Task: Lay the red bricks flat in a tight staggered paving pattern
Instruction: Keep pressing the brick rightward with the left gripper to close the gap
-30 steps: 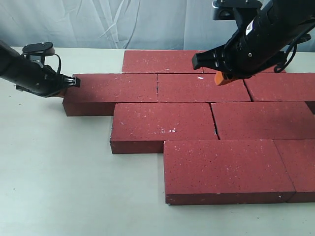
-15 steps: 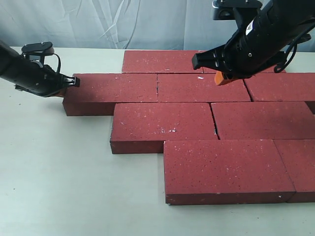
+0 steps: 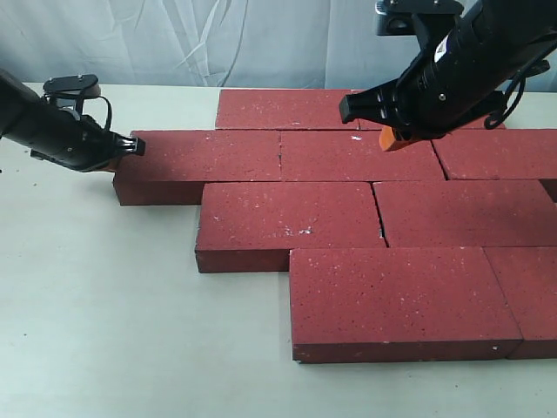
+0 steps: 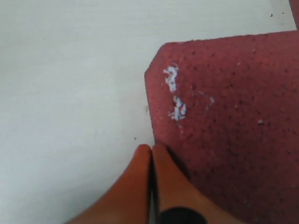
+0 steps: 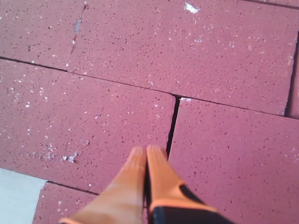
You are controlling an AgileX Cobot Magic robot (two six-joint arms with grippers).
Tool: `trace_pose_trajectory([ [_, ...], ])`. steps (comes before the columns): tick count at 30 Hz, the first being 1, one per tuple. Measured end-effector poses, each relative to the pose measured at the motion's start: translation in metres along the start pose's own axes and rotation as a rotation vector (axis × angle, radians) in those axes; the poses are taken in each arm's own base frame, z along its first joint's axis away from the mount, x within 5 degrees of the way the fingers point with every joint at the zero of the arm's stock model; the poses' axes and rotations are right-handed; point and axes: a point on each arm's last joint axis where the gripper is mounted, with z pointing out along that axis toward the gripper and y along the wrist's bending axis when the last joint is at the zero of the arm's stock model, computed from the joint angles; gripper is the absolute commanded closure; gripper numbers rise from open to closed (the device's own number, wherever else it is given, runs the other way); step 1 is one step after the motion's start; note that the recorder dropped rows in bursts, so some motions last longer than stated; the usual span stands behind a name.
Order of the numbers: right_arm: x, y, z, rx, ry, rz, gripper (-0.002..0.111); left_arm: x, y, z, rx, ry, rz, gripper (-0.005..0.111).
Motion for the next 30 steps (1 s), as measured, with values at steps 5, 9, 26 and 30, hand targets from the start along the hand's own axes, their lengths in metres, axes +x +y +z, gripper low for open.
trace_pose_trajectory([
  [5,0.0,0.0,0.0,0.0,0.0,0.0,0.109,0.0,0.0,0.0,0.0,0.0,0.001,0.107],
  [9,0.0,0.0,0.0,0.0,0.0,0.0,0.109,-0.0001,-0.0015,0.0003,0.004,-0.001,-0.005,0.107],
  [26,0.0,0.0001,0.0,-0.001,0.0,-0.001,0.109,0.0006,-0.0045,0.0015,-0.01,0.004,0.066,0.107],
  [30,0.0,0.0001,0.0,-0.001,0.0,-0.001,0.109,0.0002,-0.0067,0.0018,0.003,0.0,0.049,0.107],
])
